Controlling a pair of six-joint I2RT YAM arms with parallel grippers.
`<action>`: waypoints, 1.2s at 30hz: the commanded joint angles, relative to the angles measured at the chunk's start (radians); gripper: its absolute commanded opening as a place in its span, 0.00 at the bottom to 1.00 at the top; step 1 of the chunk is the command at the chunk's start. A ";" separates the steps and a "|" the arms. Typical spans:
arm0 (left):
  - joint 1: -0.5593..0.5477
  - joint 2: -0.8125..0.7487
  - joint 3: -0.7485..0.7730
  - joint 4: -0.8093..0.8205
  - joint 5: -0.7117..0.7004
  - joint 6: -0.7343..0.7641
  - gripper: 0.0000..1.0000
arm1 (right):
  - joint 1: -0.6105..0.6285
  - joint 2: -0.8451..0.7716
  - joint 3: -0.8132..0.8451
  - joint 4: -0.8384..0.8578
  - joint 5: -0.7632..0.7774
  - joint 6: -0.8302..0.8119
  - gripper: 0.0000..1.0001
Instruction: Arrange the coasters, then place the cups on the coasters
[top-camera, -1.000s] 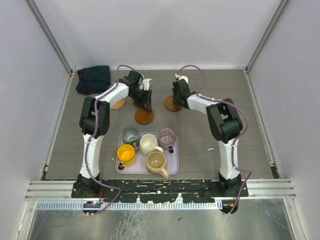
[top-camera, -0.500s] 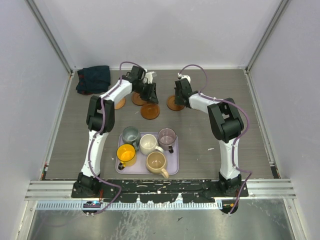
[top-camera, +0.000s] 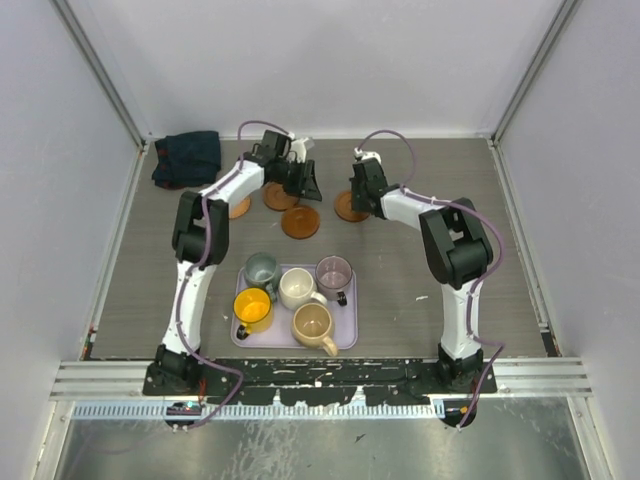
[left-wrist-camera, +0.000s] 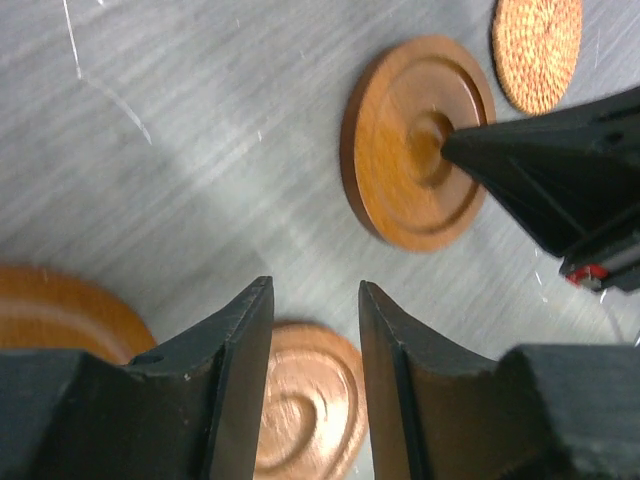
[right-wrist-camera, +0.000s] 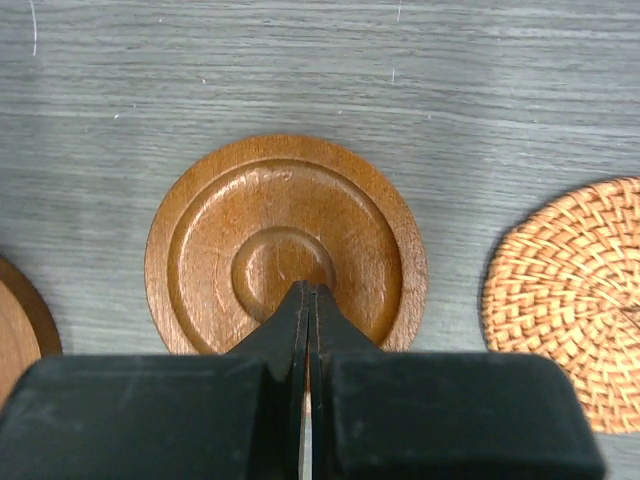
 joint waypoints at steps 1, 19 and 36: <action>0.000 -0.299 -0.190 0.184 -0.061 0.049 0.42 | 0.024 -0.139 -0.002 0.033 0.002 -0.069 0.04; 0.170 -0.799 -0.893 0.261 -0.447 0.035 0.49 | 0.271 -0.060 0.089 -0.036 0.007 -0.105 0.06; 0.189 -0.839 -1.111 0.495 -0.354 -0.090 0.52 | 0.321 0.108 0.254 -0.099 -0.023 -0.075 0.06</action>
